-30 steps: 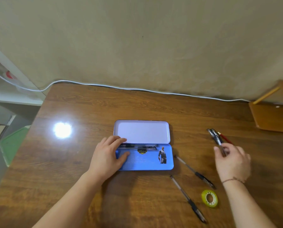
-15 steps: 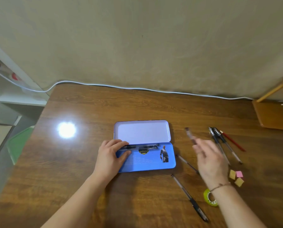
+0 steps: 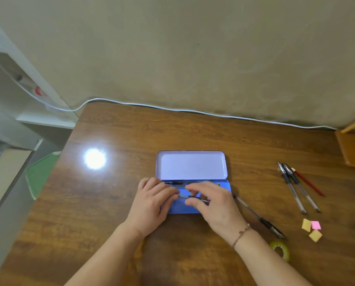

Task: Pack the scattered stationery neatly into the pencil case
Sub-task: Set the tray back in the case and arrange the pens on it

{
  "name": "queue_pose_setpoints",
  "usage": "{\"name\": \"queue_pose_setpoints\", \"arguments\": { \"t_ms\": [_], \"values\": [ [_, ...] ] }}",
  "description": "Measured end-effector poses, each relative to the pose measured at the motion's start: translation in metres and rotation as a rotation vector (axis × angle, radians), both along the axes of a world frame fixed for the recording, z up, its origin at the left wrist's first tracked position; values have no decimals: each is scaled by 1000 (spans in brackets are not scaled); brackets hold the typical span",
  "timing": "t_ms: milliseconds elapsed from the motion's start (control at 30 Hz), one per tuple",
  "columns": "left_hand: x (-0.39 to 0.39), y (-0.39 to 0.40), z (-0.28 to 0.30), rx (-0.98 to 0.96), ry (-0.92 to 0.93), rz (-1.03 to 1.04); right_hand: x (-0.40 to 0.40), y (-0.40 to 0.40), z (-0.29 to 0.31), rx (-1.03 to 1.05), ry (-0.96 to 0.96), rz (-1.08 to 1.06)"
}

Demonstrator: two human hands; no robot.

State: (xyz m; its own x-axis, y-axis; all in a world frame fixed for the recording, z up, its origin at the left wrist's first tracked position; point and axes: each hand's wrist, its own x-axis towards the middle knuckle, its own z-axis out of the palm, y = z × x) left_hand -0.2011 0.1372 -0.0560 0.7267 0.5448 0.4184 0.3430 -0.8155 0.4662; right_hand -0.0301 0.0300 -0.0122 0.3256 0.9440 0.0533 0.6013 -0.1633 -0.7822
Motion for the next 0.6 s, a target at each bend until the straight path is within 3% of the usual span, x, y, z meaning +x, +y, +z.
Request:
{"name": "queue_pose_setpoints", "arguments": {
  "t_ms": [67, 133, 233, 333, 467, 600],
  "values": [
    [3, -6, 3, -135, -123, 121, 5, -2, 9, 91, 502, -205],
    [8, -17, 6, -257, -236, 204, 0, 0, 13, 107, 812, -315],
    [18, -34, 7, -238, -268, 89, -21, 2, 7, -73, 519, -222],
    [17, -35, 9, -172, -255, -42, -27, -2, 6, -7, 379, -290],
    [4, -25, 7, -307, -314, 109, -11, -4, 1, -32, -310, -200],
    [-2, -12, 1, -352, -218, 188, -6, 3, -23, -97, -519, 15]
  ]
}}
